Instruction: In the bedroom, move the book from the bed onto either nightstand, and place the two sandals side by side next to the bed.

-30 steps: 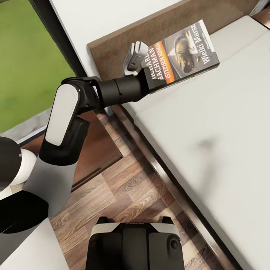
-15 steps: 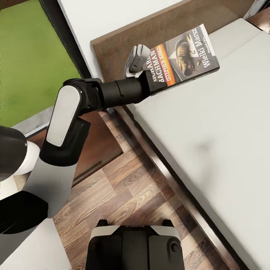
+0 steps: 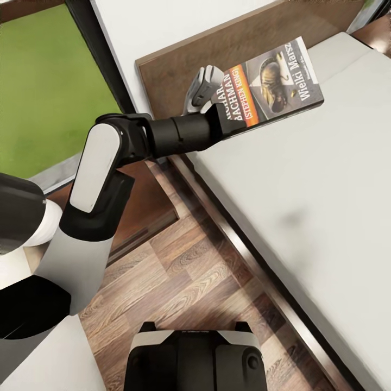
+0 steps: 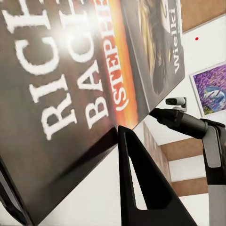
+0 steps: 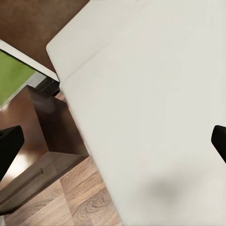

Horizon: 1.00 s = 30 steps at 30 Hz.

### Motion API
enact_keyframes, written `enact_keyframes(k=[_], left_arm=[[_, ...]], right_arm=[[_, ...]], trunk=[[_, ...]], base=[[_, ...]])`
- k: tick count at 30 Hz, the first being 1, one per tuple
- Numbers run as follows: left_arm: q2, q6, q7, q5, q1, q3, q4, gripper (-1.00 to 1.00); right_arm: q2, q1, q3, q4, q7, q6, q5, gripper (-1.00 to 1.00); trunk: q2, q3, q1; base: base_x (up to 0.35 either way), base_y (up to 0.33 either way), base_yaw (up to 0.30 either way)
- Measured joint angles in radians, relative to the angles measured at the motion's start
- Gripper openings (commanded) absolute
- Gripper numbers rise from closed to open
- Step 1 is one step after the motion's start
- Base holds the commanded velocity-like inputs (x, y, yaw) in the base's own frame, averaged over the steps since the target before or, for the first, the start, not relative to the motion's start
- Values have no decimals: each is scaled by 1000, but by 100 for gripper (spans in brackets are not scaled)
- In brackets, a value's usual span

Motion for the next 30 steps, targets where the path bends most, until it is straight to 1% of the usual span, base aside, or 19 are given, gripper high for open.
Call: enact_keyframes(k=[9, 13, 19, 30], left_arm=[[-1, 0, 26, 2, -2, -4, 0, -100], [-1, 0, 40, 6, -2, -5, 0, -100], [-1, 1, 62, 18, -2, -5, 0, -100], [-1, 2, 114, 38, -4, -5, 0, -100]], right_arm=[[4, 2, 0, -14, 2, 0, 0, 100], [13, 2, -1, -19, 3, 0, 0, 100], [25, 2, -1, -29, 3, 0, 1, 100], [33, 3, -2, -41, 3, 0, 1, 100]], trunk=[[0, 5, 0], [0, 7, 0], [0, 10, 0], [0, 14, 0]], base=[[-18, 0, 29], [-7, 0, 140], [-4, 0, 204], [-1, 0, 258]])
